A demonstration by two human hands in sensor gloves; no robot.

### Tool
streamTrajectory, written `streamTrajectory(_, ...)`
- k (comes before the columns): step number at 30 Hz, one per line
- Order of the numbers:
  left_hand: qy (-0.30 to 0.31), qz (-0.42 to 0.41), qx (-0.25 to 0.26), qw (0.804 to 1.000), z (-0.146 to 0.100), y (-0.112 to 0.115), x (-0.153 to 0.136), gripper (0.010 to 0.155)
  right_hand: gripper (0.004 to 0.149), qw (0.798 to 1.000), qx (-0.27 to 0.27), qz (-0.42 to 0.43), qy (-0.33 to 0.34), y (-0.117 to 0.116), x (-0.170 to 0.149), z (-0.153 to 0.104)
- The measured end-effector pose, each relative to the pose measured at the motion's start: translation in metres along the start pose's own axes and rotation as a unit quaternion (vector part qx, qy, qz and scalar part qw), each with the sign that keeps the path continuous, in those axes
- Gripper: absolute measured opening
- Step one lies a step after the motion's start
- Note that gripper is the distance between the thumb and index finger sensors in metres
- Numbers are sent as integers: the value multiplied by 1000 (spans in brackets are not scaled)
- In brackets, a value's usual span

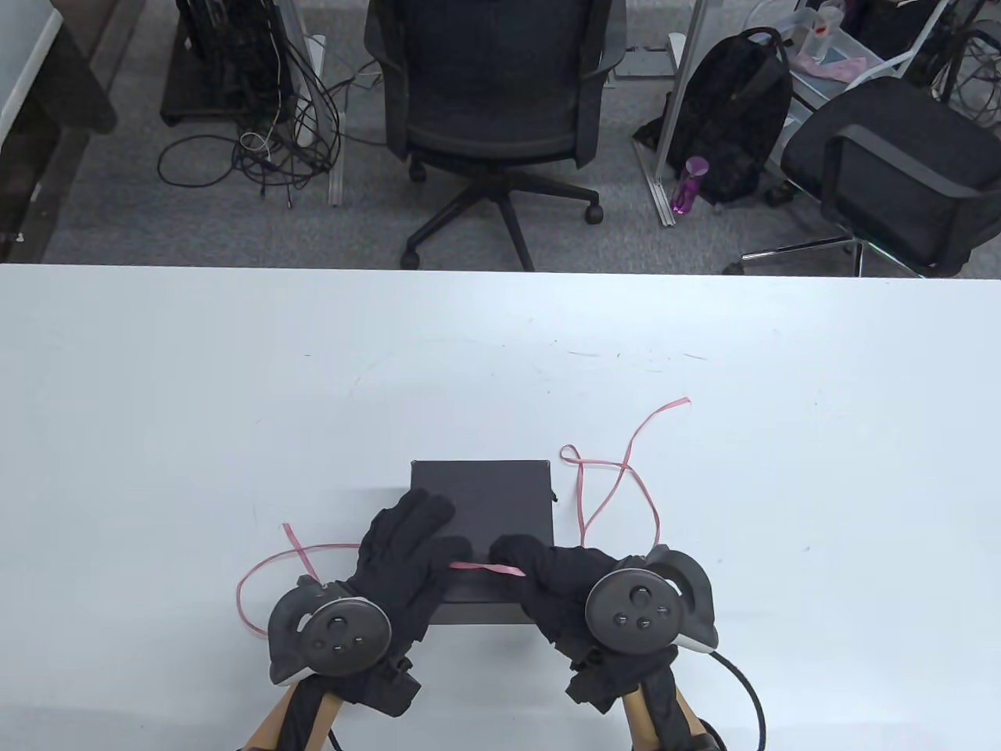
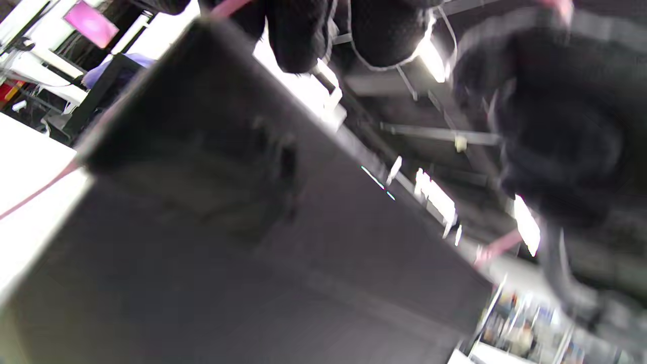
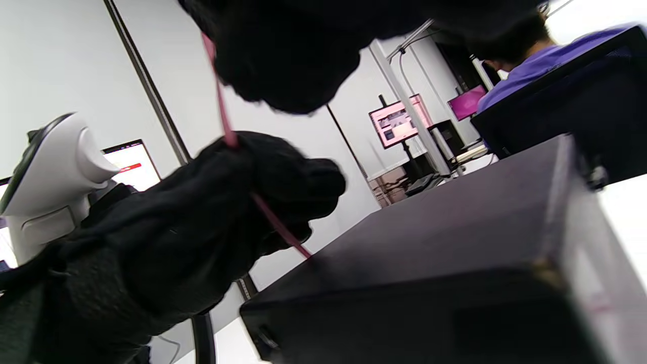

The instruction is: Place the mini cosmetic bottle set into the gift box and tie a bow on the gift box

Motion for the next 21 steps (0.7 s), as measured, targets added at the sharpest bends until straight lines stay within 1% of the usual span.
streamTrajectory(1,2,-24,8,1000,-1,-4,-3,42,42,1000,-4,-4,-6,2,-2,0)
streamTrajectory(2,6,-53,12,998,0,-9,-7,42,42,1000,2,-15,-14,3,-6,0)
streamTrajectory(3,-3,-64,20,998,-1,-12,-10,42,42,1000,10,-17,-16,3,-9,0)
streamTrajectory(7,-34,-26,40,998,-3,-22,-22,41,42,999,19,-4,-38,5,-16,0)
streamTrajectory(9,-61,-18,50,997,-4,-26,-33,42,41,998,22,-37,-53,9,-19,-1)
streamTrajectory(11,-93,6,61,994,-7,-29,-46,42,41,994,16,-80,-70,15,-24,-2)
streamTrajectory(13,-127,59,65,988,-9,-32,-58,42,41,991,22,-99,-87,19,-30,-3)
streamTrajectory(14,-148,97,65,982,-10,-33,-64,42,41,989,27,-106,-101,21,-34,-4)
streamTrajectory(16,-179,144,63,971,-12,-34,-74,42,41,983,23,-133,-126,25,-43,-6)
streamTrajectory(18,-214,174,53,960,-14,-34,-86,42,41,974,23,-161,-157,28,-56,-8)
streamTrajectory(21,-249,198,45,947,-17,-35,-98,42,41,963,34,-183,-195,29,-72,-10)
Point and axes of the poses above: the tracker on the back of each hand, its own x axis roughly to the thumb side, its own z axis roughly from the wrist to the fingertips, y = z × x, the point moved 3 cm from there along z, roughly from the wrist to the fingertips, and after that the axes turned 6 degrees about -x, right-handed, at the moved point
